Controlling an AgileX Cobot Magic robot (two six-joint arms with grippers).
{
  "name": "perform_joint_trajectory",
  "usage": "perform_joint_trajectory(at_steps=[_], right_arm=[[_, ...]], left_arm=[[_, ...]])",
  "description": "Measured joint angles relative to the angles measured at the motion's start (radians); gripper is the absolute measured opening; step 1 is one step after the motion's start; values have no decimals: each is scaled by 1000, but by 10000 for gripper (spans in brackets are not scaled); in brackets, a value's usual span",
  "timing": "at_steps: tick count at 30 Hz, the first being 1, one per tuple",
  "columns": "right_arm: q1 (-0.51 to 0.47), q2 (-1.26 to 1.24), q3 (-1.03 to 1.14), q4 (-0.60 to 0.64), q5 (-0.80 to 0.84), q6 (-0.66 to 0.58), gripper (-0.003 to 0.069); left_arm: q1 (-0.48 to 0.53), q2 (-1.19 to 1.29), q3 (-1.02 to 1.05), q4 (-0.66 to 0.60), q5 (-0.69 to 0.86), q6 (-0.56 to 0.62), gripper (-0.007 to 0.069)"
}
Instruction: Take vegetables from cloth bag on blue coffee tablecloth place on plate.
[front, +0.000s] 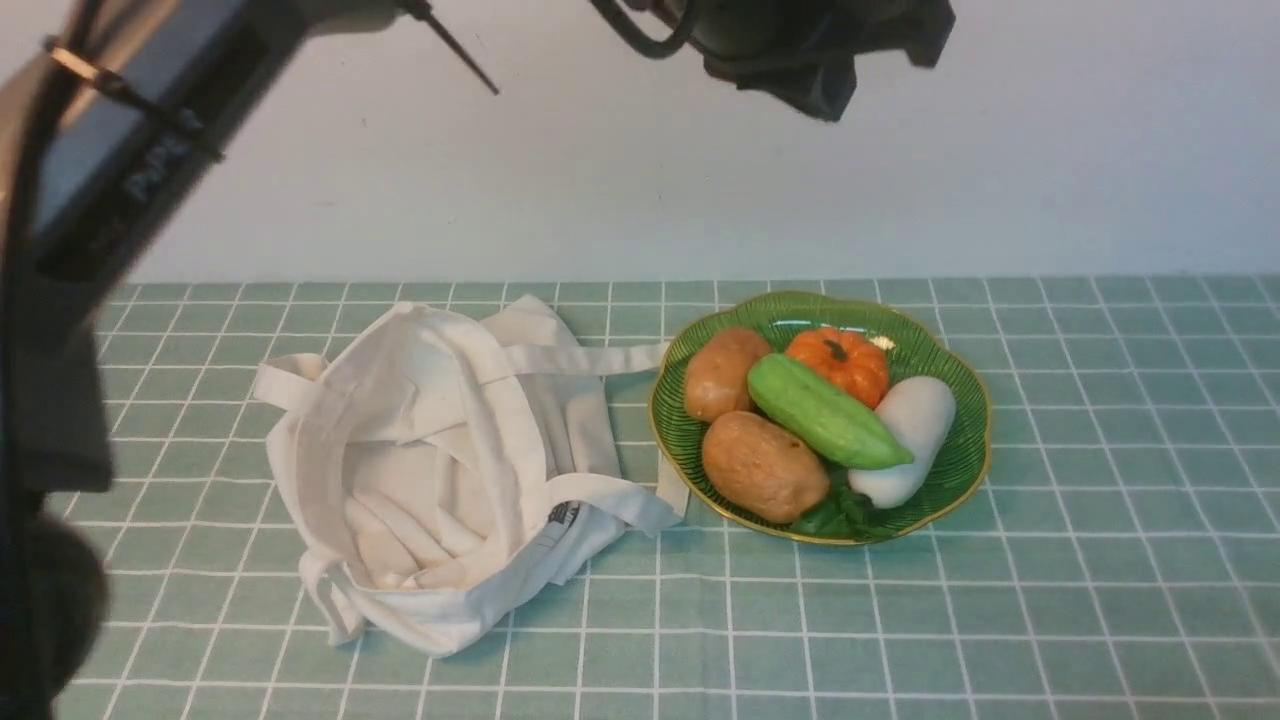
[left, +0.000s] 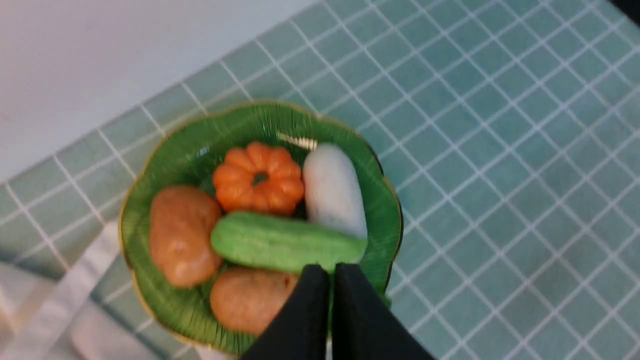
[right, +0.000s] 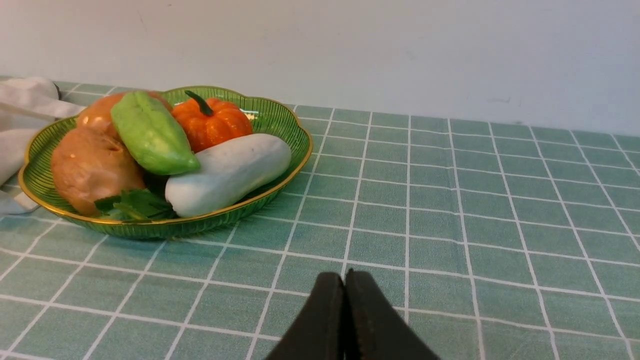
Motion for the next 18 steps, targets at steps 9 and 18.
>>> perform_joint_trajectory(at_steps=[9,18], right_arm=[[0,0,0,0,0,0,-15],[0,0,0,0,0,0,-15]], left_arm=[[0,-349,565,100,0,47,-5],[0,-836,1107,189,-105,-54,-5]])
